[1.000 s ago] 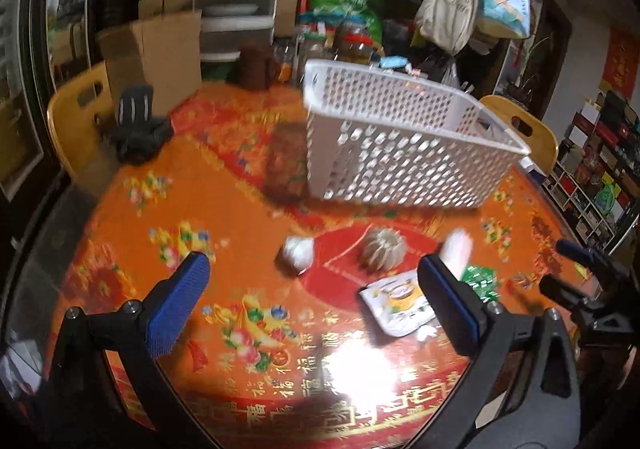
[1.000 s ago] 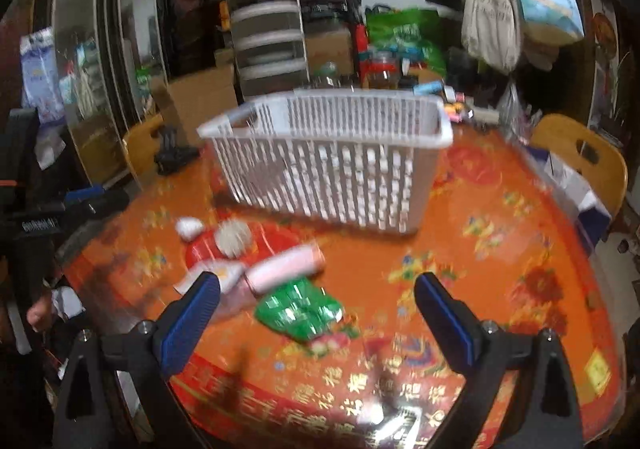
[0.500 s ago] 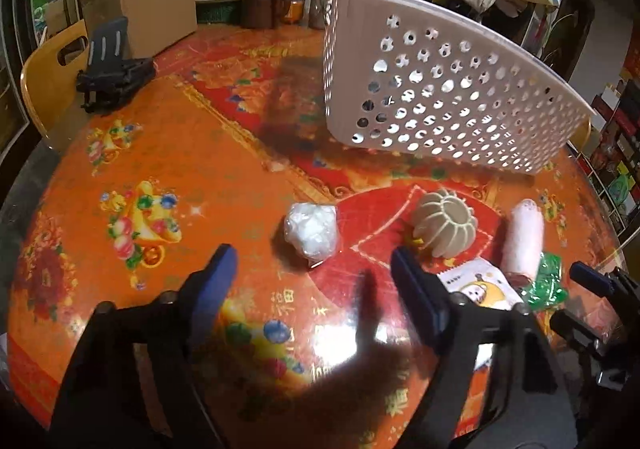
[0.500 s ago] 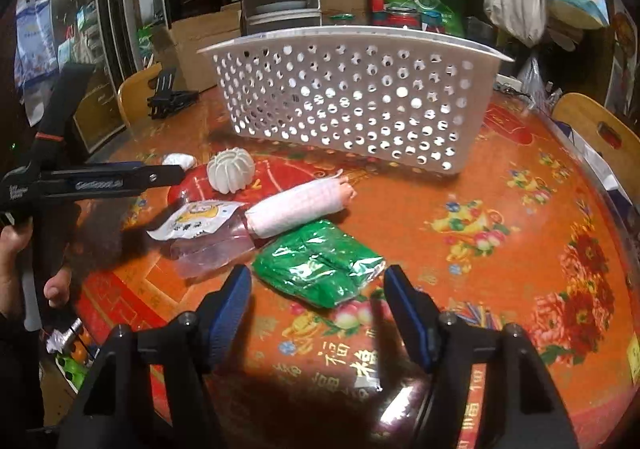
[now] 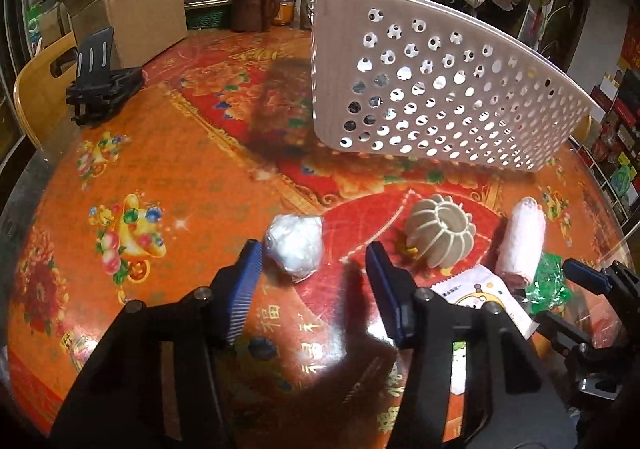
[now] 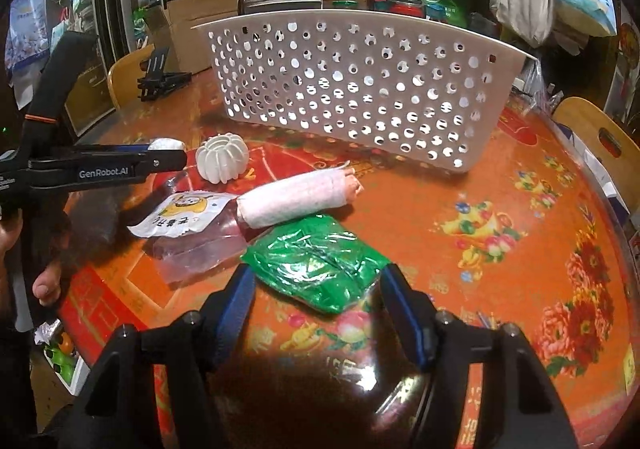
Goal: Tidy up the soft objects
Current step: 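Grasp the white crumpled plastic ball with the left tool while the right tool grasps the green bag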
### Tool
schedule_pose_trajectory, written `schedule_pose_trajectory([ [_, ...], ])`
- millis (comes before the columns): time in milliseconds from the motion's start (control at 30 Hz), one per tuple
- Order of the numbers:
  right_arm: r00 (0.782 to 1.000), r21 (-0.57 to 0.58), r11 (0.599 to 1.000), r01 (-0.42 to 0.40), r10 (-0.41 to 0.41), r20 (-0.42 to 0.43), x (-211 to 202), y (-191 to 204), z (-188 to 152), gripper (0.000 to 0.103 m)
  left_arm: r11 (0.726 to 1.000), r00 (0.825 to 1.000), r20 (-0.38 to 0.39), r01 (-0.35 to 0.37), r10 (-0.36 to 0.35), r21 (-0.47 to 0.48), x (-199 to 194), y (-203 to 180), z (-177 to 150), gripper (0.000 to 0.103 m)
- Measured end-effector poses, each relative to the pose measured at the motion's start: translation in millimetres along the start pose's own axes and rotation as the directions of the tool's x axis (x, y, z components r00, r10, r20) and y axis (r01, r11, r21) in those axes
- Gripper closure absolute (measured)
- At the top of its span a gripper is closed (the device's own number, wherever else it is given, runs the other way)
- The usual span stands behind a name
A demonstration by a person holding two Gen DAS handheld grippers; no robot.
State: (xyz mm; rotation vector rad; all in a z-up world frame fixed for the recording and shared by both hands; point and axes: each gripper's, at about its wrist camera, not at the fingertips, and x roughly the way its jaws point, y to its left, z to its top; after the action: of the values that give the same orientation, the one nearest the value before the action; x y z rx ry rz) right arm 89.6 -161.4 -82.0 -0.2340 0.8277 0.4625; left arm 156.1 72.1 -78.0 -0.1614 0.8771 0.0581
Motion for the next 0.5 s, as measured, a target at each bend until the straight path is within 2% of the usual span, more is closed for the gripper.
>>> schedule_pose_trajectory([
  [267,0.999,-0.015,0.999,0.036,-0.037,-0.021,7,3,9,0.036,1.000,1.000,0.004,0.013,-0.013,0.003,-1,0,-1,0.052],
  [367,0.999,-0.013,0.999,0.033,-0.033,-0.030,12,3,12,0.030,1.000,1.000,0.003,0.014,-0.014,0.005,-2,0,-1,0.052],
  [500,0.999,-0.006,1.000,0.028,-0.028,-0.036,15,1,16,0.029,1.000,1.000,0.002,0.018,-0.018,0.007,-2,-1,-1,0.052],
])
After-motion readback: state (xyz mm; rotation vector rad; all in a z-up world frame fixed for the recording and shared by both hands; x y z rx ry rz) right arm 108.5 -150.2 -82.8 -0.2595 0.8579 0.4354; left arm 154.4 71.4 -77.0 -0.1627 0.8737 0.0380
